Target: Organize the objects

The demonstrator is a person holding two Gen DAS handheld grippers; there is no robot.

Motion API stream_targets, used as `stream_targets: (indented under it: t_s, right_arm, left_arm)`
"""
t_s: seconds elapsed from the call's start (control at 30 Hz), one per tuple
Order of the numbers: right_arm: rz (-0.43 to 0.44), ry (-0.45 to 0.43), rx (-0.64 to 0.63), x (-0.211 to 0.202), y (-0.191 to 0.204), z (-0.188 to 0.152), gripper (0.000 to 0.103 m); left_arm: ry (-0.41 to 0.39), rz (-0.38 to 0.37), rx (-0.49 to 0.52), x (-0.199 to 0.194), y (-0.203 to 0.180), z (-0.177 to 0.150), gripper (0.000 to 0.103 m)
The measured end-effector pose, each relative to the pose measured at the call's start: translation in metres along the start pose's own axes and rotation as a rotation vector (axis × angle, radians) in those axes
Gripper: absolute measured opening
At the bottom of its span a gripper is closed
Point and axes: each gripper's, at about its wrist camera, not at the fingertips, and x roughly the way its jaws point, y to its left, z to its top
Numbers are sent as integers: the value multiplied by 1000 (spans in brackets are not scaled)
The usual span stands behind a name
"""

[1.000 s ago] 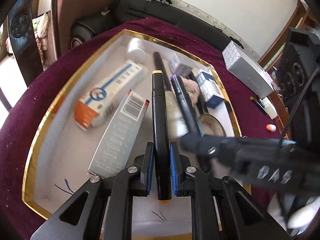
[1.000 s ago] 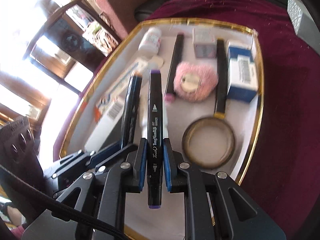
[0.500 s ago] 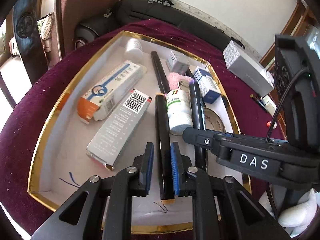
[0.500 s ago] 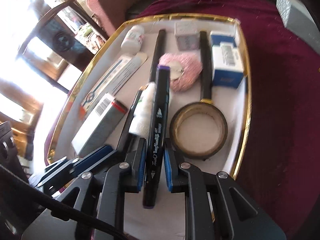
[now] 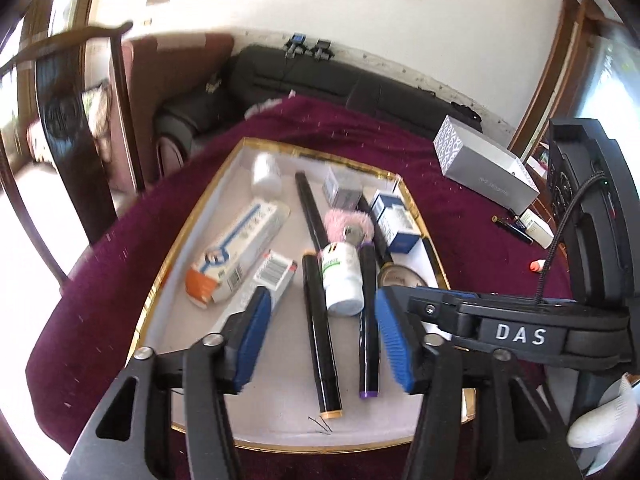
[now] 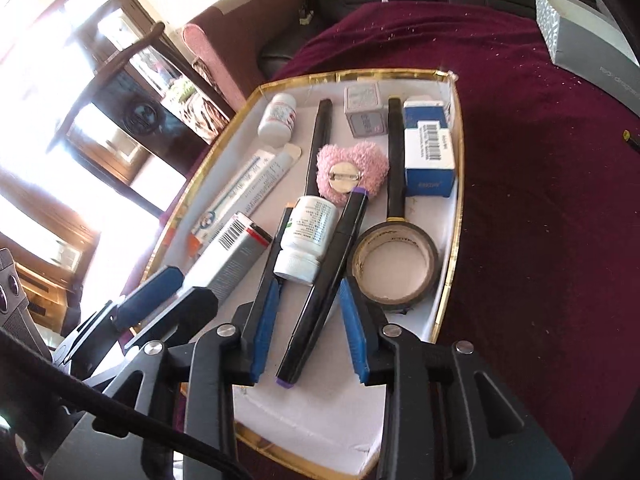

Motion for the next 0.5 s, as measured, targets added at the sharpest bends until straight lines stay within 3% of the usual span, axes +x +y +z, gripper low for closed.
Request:
stream_targets:
  t_s: [0.13, 0.3, 0.5]
  right_arm:
    - [2, -49, 22, -19, -7, -5, 42]
    - [0, -95, 47, -30, -12, -12, 45]
    - [-23, -138, 62, -41, -20, -24, 47]
  left_arm:
    - [-84, 57, 85, -17, -17, 3, 62]
    - [-197, 126, 162, -36, -35, 4, 71]
    - [-250, 166, 188, -48, -43, 6, 76]
